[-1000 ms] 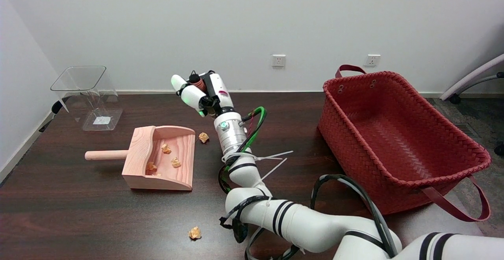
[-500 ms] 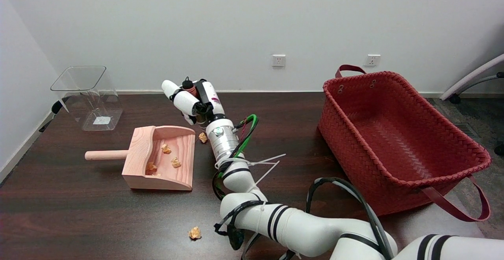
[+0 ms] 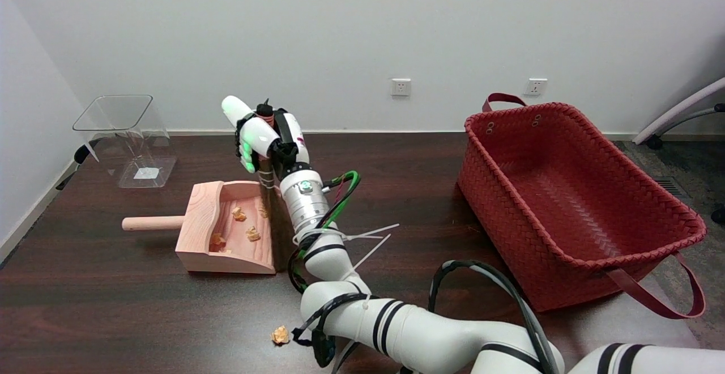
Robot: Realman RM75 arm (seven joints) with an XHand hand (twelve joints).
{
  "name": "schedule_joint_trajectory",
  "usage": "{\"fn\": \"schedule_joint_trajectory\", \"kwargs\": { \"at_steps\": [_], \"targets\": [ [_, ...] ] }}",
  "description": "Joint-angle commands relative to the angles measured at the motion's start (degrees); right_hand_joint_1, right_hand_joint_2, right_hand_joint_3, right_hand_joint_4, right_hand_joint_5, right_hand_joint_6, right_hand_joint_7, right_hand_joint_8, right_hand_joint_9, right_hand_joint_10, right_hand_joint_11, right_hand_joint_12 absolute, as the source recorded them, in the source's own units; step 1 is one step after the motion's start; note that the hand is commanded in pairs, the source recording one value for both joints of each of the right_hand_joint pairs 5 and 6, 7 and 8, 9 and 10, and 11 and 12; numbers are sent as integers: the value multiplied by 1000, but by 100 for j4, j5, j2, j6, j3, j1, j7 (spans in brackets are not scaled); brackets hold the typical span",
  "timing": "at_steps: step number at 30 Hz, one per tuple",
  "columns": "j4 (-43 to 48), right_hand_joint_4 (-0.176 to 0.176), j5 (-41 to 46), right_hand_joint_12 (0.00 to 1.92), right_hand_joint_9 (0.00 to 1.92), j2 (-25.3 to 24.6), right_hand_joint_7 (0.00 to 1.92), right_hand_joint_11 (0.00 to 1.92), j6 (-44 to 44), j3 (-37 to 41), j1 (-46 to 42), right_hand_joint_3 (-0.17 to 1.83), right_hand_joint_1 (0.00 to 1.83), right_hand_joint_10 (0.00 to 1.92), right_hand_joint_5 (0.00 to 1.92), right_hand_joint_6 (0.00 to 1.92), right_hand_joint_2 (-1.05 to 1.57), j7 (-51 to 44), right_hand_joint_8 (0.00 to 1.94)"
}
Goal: Sweep the paper balls into the dustpan.
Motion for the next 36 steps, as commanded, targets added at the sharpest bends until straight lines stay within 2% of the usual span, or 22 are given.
{"fn": "schedule_joint_trajectory", "kwargs": {
  "at_steps": [1, 17, 21, 28, 32, 36],
  "targets": [
    [842, 0, 75, 1920, 1920, -1, 1920, 1920, 388, 41, -266, 134, 615, 1920, 1920, 1920, 1571, 1500, 1920],
    [1974, 0, 27, 1920, 1920, 436, 1920, 1920, 970, 74, -520, 5, 649, 1920, 1920, 1920, 1571, -1111, 1920],
    [2543, 0, 89, 1920, 1920, 500, 1920, 1920, 887, 82, -801, -9, 676, 1920, 1920, 1920, 1571, -2170, 1920],
    [3534, 0, 594, 1920, 1920, 626, 1920, 1920, 674, 66, -1537, 98, 792, 1920, 1920, 1920, 1571, -3140, 1920],
    [4500, 0, 767, 1920, 1920, 1012, 1920, 1920, 548, 59, -2008, 151, 824, 1920, 1920, 1920, 1571, -3286, 1920],
    [5707, 0, 1301, 1920, 1920, 1709, 1920, 1920, -22, -68, -2483, 245, 833, 1920, 1920, 1920, 1571, -3112, 1920]
  ]
}}
